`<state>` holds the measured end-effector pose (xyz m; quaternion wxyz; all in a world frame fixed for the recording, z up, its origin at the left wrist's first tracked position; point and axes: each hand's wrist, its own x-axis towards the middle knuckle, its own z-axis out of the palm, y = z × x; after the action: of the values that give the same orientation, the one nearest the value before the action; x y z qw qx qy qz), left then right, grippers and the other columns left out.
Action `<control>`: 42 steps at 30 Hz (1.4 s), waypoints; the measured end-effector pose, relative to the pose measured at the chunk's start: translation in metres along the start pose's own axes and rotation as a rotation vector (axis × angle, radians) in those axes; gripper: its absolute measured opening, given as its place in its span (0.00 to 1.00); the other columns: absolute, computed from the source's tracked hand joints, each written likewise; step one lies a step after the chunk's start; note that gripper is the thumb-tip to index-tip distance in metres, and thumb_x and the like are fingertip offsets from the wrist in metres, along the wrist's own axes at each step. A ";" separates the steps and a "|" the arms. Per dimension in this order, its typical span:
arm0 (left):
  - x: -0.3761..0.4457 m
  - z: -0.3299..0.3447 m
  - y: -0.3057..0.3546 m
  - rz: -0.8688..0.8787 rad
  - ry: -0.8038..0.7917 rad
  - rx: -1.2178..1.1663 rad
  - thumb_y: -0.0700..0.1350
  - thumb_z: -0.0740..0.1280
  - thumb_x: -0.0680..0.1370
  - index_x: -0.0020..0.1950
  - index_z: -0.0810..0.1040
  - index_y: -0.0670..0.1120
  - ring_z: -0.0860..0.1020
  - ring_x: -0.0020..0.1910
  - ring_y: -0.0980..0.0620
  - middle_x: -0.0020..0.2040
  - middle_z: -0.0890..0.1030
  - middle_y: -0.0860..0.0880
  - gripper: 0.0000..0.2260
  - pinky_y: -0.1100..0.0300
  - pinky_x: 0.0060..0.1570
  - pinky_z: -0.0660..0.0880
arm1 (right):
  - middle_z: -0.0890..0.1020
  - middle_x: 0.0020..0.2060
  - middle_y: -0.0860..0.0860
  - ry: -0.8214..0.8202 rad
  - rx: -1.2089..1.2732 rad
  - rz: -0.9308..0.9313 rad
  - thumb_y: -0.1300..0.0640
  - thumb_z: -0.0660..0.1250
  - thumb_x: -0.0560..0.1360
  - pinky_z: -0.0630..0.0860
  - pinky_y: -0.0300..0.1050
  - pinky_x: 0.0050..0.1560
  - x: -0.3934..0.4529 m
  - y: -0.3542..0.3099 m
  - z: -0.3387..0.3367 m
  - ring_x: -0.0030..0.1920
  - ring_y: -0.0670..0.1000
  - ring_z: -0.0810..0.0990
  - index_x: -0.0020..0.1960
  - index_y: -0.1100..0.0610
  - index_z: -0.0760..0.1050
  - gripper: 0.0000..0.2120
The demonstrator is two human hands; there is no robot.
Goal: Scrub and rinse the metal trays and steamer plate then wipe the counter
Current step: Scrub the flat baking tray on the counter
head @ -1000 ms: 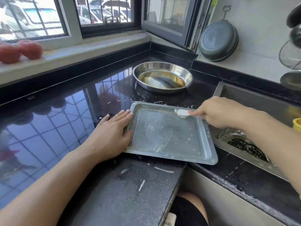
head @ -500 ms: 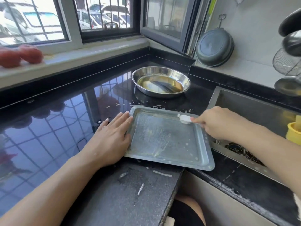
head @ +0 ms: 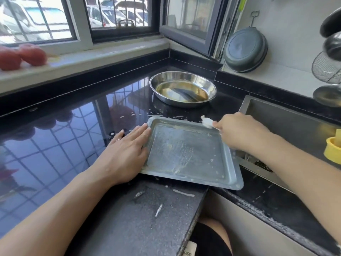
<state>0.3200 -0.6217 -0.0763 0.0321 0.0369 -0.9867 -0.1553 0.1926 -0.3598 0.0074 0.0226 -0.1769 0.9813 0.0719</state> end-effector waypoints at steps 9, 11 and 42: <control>-0.001 0.001 0.000 0.008 -0.001 0.008 0.49 0.48 0.87 0.86 0.46 0.54 0.42 0.82 0.63 0.84 0.42 0.59 0.27 0.54 0.82 0.40 | 0.72 0.42 0.52 0.106 0.096 -0.055 0.66 0.57 0.77 0.71 0.50 0.40 0.001 -0.044 0.018 0.40 0.57 0.71 0.74 0.47 0.71 0.28; -0.001 0.002 0.000 0.011 0.001 0.009 0.49 0.47 0.87 0.86 0.46 0.53 0.42 0.82 0.64 0.84 0.42 0.59 0.27 0.54 0.82 0.40 | 0.72 0.43 0.52 0.098 0.118 -0.062 0.66 0.58 0.77 0.72 0.51 0.41 0.005 -0.050 0.014 0.42 0.57 0.72 0.73 0.47 0.71 0.28; 0.001 0.001 0.000 -0.013 0.039 0.003 0.48 0.53 0.86 0.85 0.53 0.56 0.50 0.83 0.61 0.83 0.49 0.62 0.26 0.53 0.82 0.46 | 0.81 0.56 0.51 -0.049 0.189 0.021 0.54 0.60 0.84 0.78 0.47 0.46 -0.015 0.065 0.014 0.46 0.51 0.77 0.71 0.35 0.71 0.20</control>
<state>0.3193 -0.6216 -0.0773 0.0505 0.0462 -0.9858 -0.1533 0.1847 -0.2925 0.0028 0.0625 -0.1618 0.9847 -0.0162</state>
